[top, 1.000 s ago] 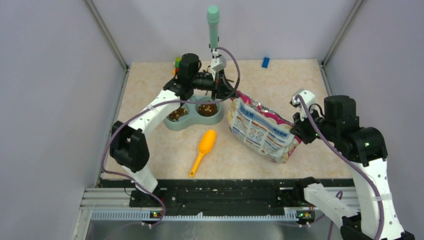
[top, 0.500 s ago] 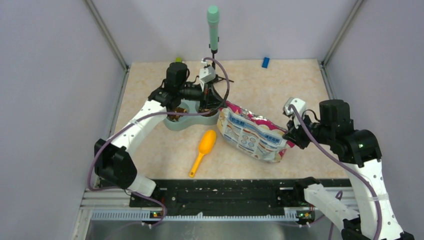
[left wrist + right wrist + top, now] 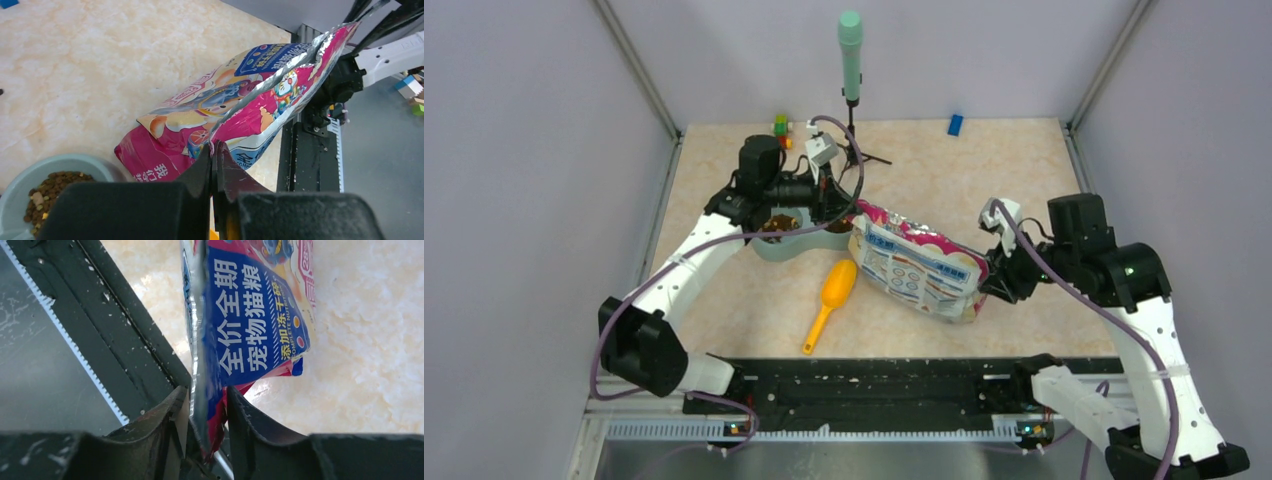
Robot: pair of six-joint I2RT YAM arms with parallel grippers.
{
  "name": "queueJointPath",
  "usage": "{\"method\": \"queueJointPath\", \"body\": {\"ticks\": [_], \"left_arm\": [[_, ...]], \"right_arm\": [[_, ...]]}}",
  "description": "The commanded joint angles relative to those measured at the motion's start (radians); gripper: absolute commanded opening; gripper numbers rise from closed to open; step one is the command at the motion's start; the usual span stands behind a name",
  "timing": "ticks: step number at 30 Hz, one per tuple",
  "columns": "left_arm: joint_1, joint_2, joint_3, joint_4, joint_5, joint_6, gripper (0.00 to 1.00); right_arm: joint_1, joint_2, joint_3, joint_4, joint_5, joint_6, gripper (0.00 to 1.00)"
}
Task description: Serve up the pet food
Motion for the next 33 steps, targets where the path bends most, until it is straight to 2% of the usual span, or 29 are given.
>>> {"method": "queueJointPath", "body": {"ticks": [1,4,7,10,11,19,26,27,28,30,31,33], "left_arm": [[0.030,-0.034,-0.041,0.069,-0.110,-0.031,0.00],[0.019,-0.023,-0.035,0.073,-0.126,-0.064,0.00],[0.015,-0.011,-0.017,0.071,-0.140,-0.067,0.00],[0.013,-0.008,-0.007,0.073,-0.147,-0.060,0.00],[0.013,-0.008,-0.004,0.073,-0.149,-0.058,0.00],[0.011,-0.008,0.005,0.082,-0.149,-0.055,0.00],[0.011,-0.021,0.009,0.059,-0.142,-0.002,0.00],[0.011,-0.025,0.011,0.052,-0.140,0.011,0.00],[0.011,-0.027,0.013,0.046,-0.137,0.022,0.00],[0.011,-0.028,0.019,0.035,-0.128,0.045,0.00],[0.012,-0.028,0.025,0.023,-0.124,0.056,0.00],[0.011,-0.024,0.038,-0.002,-0.118,0.086,0.00]], "right_arm": [[0.001,0.049,0.085,0.053,-0.145,0.050,0.37],[0.001,0.096,0.106,0.238,-0.228,0.215,0.37],[0.011,0.123,0.130,0.337,-0.240,0.296,0.38],[0.049,0.118,0.126,0.413,-0.206,0.321,0.50],[0.066,0.124,0.125,0.432,-0.186,0.328,0.51],[0.298,0.230,0.112,0.562,0.017,0.415,0.53],[0.321,0.335,0.168,0.517,0.079,0.407,0.51],[0.321,0.338,0.176,0.510,0.087,0.397,0.50],[0.321,0.341,0.180,0.502,0.087,0.387,0.43],[0.320,0.345,0.194,0.492,0.081,0.376,0.06],[0.320,0.346,0.201,0.488,0.081,0.379,0.00],[0.321,0.342,0.217,0.479,0.076,0.404,0.00]]}}
